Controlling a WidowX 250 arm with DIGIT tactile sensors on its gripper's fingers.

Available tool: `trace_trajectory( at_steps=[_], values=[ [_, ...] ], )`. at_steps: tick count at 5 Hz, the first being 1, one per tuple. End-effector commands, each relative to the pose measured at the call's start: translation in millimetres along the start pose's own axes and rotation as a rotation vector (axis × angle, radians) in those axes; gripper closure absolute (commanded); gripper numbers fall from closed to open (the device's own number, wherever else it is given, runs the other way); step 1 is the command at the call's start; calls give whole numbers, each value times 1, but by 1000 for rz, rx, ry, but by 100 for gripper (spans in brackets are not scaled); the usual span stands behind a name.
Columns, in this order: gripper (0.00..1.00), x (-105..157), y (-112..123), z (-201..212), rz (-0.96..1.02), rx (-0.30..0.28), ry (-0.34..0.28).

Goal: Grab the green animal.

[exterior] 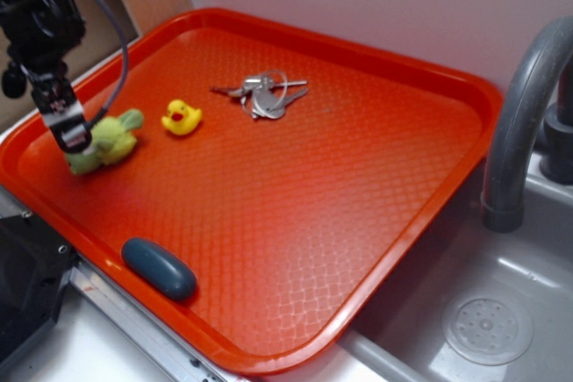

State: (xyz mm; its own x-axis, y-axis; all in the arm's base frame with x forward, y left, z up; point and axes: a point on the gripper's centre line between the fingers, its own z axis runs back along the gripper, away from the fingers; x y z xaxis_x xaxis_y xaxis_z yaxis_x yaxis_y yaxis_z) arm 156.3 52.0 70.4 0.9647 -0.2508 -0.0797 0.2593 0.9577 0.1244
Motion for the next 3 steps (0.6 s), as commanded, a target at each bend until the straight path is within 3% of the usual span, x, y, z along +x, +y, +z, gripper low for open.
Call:
trace_trajectory(
  at_steps=[1, 2, 3],
  values=[
    [0, 19, 3, -39, 5, 4, 126],
    [0, 19, 6, -57, 8, -58, 174],
    [10, 18, 5, -67, -5, -44, 224]
  ],
)
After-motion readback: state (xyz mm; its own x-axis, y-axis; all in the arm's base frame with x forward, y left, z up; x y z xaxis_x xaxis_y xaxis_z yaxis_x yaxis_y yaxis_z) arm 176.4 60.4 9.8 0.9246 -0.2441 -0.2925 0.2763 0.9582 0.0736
